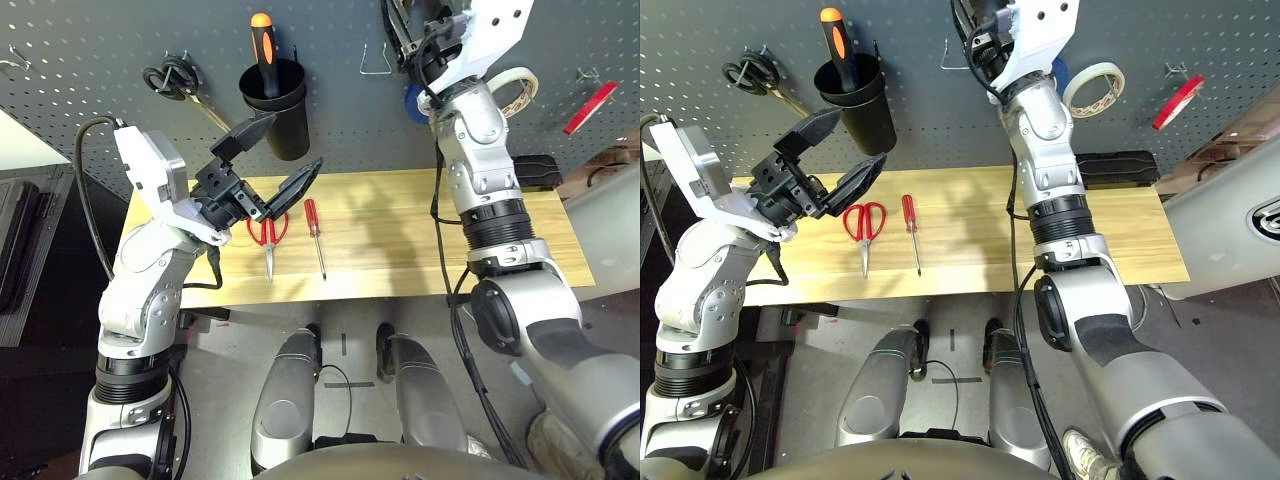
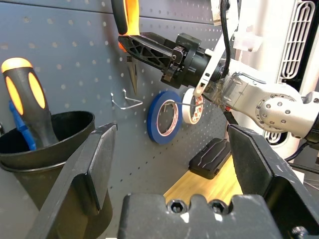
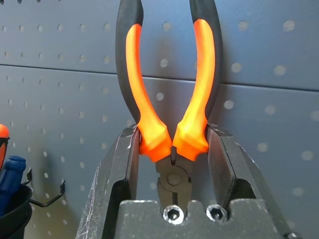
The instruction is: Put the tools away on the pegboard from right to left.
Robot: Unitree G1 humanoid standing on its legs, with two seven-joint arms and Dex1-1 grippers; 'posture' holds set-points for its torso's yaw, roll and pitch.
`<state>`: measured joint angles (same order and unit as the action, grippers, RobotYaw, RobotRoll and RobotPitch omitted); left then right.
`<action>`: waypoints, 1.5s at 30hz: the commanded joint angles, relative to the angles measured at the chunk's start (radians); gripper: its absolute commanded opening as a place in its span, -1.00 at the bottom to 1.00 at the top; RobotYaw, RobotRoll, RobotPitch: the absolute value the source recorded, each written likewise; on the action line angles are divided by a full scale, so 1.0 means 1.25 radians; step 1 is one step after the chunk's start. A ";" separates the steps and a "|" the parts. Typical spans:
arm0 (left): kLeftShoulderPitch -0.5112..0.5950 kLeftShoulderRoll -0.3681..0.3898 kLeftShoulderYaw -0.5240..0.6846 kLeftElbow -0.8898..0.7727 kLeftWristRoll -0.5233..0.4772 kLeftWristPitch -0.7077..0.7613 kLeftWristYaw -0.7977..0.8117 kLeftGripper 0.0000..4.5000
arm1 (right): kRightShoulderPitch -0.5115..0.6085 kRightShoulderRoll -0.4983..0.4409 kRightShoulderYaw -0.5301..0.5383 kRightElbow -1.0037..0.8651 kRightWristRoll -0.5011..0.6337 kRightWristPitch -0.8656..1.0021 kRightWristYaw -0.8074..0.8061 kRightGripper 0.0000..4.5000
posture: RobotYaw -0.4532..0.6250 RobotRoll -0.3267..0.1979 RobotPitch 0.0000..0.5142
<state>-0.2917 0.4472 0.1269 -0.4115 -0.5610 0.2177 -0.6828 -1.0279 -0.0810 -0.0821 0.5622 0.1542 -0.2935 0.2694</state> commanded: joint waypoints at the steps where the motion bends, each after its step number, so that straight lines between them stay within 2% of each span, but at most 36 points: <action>1: 0.014 0.006 -0.004 -0.008 0.007 -0.002 -0.001 1.00 | -0.007 0.014 0.009 0.025 -0.005 -0.032 0.010 -0.07 | 0.39 0.25 -0.03; 18: 0.014 0.006 -0.012 -0.008 0.015 0.001 -0.003 1.00 | 0.017 0.020 0.025 0.122 -0.042 -0.065 -0.004 -0.07 | 0.38 0.25 0.00; 19: 0.013 0.006 -0.012 -0.007 0.015 0.001 -0.003 1.00 | 0.020 0.019 0.026 0.122 -0.044 -0.067 -0.005 -0.02 | 0.37 0.25 0.00; 23: 0.010 0.006 -0.014 -0.005 0.016 0.002 -0.003 1.00 | 0.036 0.019 0.031 0.110 -0.056 -0.082 -0.003 0.50 | 0.37 0.25 0.01; 26: 0.007 0.006 -0.014 -0.002 0.016 0.002 -0.004 1.00 | 0.048 0.018 0.032 0.101 -0.061 -0.090 -0.003 0.98 | 0.36 0.25 0.02; 33: 0.005 0.006 -0.013 0.000 0.016 0.001 -0.003 1.00 | 0.095 0.008 0.032 0.043 -0.065 -0.119 0.001 0.98 | 0.36 0.25 0.02; 40: 0.011 0.009 -0.009 0.001 0.018 -0.002 -0.001 1.00 | 0.235 -0.041 0.072 -0.139 -0.085 -0.170 0.054 0.98 | 0.38 0.25 0.03; 45: 0.021 0.009 -0.009 0.004 0.021 -0.007 -0.004 1.00 | 0.349 -0.078 0.096 -0.256 -0.072 -0.103 0.097 0.98 | 0.37 0.25 0.05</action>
<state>-0.2857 0.4524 0.1194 -0.4108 -0.5458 0.2162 -0.6828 -0.6272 -0.1664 0.0234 0.2910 0.0571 -0.4481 0.3654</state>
